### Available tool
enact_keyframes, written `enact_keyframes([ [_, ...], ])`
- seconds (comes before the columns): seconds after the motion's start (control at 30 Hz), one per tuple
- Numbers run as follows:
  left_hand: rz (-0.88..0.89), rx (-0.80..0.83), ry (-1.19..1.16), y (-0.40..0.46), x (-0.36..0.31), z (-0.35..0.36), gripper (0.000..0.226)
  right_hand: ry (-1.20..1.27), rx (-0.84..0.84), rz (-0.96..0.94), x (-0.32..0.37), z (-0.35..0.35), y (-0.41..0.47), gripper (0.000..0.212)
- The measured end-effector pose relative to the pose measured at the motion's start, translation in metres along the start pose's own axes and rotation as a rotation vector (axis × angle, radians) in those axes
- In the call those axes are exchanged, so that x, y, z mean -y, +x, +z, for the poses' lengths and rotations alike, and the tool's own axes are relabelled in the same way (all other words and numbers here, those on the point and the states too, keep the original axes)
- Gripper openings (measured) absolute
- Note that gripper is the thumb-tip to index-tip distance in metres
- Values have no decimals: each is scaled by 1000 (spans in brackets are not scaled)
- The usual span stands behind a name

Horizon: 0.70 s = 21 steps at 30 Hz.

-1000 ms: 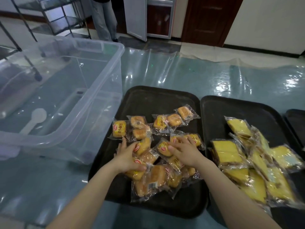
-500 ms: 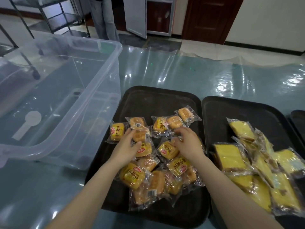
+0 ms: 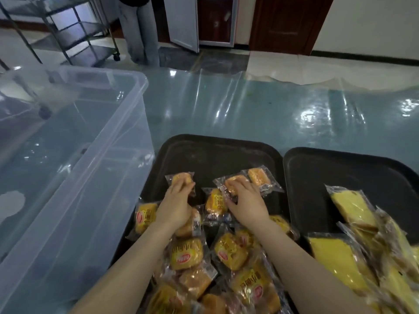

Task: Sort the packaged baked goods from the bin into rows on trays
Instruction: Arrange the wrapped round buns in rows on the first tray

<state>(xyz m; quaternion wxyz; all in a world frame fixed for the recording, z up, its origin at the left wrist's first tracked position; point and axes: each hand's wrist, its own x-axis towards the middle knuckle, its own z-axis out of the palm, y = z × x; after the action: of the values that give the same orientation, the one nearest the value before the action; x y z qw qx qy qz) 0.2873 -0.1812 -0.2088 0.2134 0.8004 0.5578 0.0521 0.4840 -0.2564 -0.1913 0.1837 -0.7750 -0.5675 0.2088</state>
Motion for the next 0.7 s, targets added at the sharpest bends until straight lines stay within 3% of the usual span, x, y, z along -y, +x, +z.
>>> enact_keyframes([
  [0.17, 1, -268, 31, 46, 2, -6, 55, -36, 23, -38, 2, 3, 41, 67],
  [0.23, -49, -298, -154, 64, 0, -14, 44, -46, 26, -52, 4, 3, 55, 71],
  [0.37, -197, -409, -675, 97, -6, -31, 12, -8, -98, -101, 4, 0, 79, 51],
  [0.53, -235, -367, -858, 131, -7, -37, 13, 465, -236, 64, 2, -12, 103, 35],
  [0.63, -254, -328, -756, 145, -1, -32, 17, 909, -219, 201, -2, -11, 114, 28],
  [0.7, -276, -316, -640, 150, 4, -27, 12, 1066, -155, 318, -5, -8, 118, 27],
])
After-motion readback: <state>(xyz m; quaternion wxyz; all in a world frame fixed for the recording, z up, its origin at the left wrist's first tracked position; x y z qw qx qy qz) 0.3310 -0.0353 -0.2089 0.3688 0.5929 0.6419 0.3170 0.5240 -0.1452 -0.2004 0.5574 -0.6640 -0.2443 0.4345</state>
